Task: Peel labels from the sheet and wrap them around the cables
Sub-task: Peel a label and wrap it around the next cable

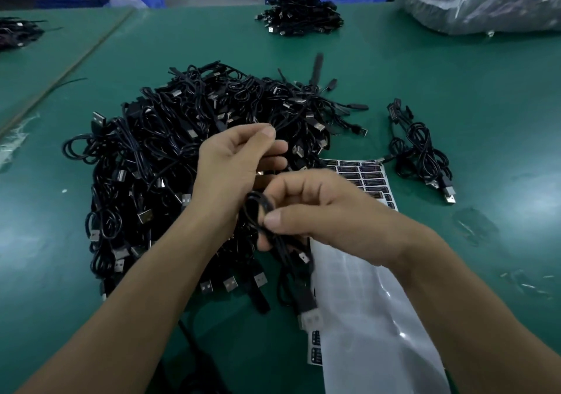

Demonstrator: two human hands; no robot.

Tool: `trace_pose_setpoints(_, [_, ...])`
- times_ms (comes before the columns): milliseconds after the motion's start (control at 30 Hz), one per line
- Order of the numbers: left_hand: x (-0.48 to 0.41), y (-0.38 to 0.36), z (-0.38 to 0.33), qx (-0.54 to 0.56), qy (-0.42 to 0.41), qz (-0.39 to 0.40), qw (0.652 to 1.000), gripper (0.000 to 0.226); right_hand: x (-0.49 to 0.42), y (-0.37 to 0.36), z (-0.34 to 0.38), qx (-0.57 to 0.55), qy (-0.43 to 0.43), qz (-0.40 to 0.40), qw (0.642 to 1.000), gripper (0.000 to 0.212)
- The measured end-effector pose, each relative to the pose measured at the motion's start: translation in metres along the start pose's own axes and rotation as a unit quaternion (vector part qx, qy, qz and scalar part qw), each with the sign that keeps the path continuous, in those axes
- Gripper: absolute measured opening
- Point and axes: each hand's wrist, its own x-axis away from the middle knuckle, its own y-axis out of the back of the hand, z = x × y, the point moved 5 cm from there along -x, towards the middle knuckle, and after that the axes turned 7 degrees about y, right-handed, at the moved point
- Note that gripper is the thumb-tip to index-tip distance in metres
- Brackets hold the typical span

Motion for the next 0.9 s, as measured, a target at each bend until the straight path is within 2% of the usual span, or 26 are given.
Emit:
trace_pose_setpoints(133, [0.0,0.003,-0.002,0.006,-0.015,-0.022,1.0,0.013,0.0,-0.001,-0.007,0.03,-0.023,-0.026,0.999,0.003])
trace_pose_setpoints(233, [0.001,0.004,-0.002,0.023,-0.018,-0.026,0.999,0.02,0.006,0.0,-0.009,0.017,-0.04,-0.002,0.999,0.004])
trace_pose_setpoints(300, [0.003,0.002,-0.003,0.036,-0.021,-0.007,0.999,0.024,0.009,0.0,-0.011,0.013,-0.046,0.024,0.999,0.004])
trace_pose_setpoints(367, [0.004,0.001,-0.005,0.041,-0.02,0.014,0.999,0.029,0.013,0.0,-0.012,-0.004,-0.059,0.038,0.998,0.014])
trace_pose_setpoints(467, [0.004,0.001,-0.008,0.033,-0.002,0.065,0.997,0.031,0.02,0.01,-0.011,-0.03,-0.075,0.033,0.996,0.024])
trace_pose_setpoints(533, [0.005,0.0,-0.01,0.032,0.023,0.105,0.994,0.034,0.026,0.029,-0.007,0.0,-0.067,-0.029,0.997,0.017])
trace_pose_setpoints(600, [0.006,-0.001,-0.013,0.009,0.028,0.115,0.993,0.043,0.034,0.059,-0.006,0.047,-0.057,-0.159,0.985,0.014])
trace_pose_setpoints(667, [0.008,-0.002,-0.015,-0.021,0.02,0.109,0.994,0.048,0.045,0.088,-0.007,0.079,-0.054,-0.303,0.948,0.017])
trace_pose_setpoints(733, [0.009,-0.005,-0.015,-0.059,0.014,0.102,0.993,0.045,0.057,0.109,-0.012,0.144,-0.068,-0.4,0.902,0.018])
trace_pose_setpoints(833, [0.012,-0.011,-0.012,-0.149,-0.018,0.105,0.983,0.033,0.067,0.122,-0.022,0.289,-0.123,-0.431,0.846,0.013])
trace_pose_setpoints(900, [0.016,-0.019,-0.01,-0.182,-0.053,0.125,0.974,0.021,0.067,0.119,-0.026,0.332,-0.159,-0.409,0.835,0.008])
